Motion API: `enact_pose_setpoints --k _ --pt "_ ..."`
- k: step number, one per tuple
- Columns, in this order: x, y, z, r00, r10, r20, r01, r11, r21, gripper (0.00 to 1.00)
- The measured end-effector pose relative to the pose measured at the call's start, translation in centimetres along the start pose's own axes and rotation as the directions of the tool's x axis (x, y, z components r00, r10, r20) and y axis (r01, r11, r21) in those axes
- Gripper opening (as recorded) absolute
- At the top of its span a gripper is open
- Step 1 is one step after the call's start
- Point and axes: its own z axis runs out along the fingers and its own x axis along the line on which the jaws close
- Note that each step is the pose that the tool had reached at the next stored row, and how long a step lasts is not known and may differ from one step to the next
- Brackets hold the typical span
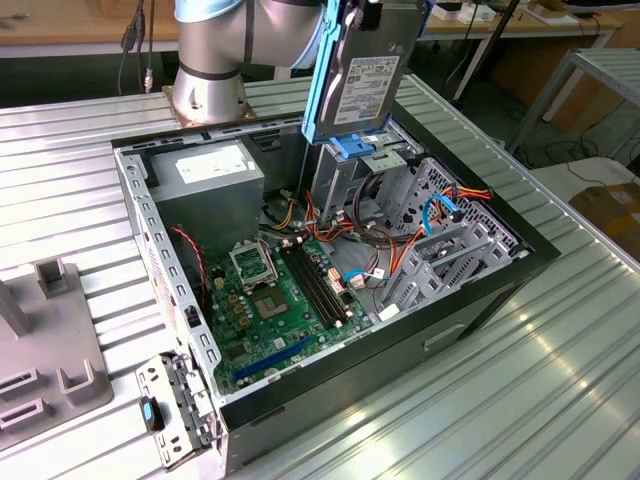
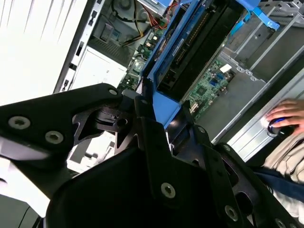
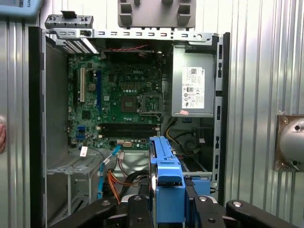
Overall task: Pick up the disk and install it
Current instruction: 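Pick up the disk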
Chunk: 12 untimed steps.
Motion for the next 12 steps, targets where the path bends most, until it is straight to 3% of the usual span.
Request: enact_pose_setpoints --k 1,3,6,12 --pt "0.25 0.0 -0.01 1.0 0.0 -0.0002 0.0 1.0 0.0 0.37" --pt "1.93 0.04 -0.05 1.0 0.0 -0.0001 0.0 1.0 0.0 0.37" --pt "3.79 0.08 -0.09 1.0 0.0 0.0 0.0 1.0 0.0 0.37" --pt "6.04 0.12 -0.15 1.0 0.0 -0.0001 0.0 1.0 0.0 0.37"
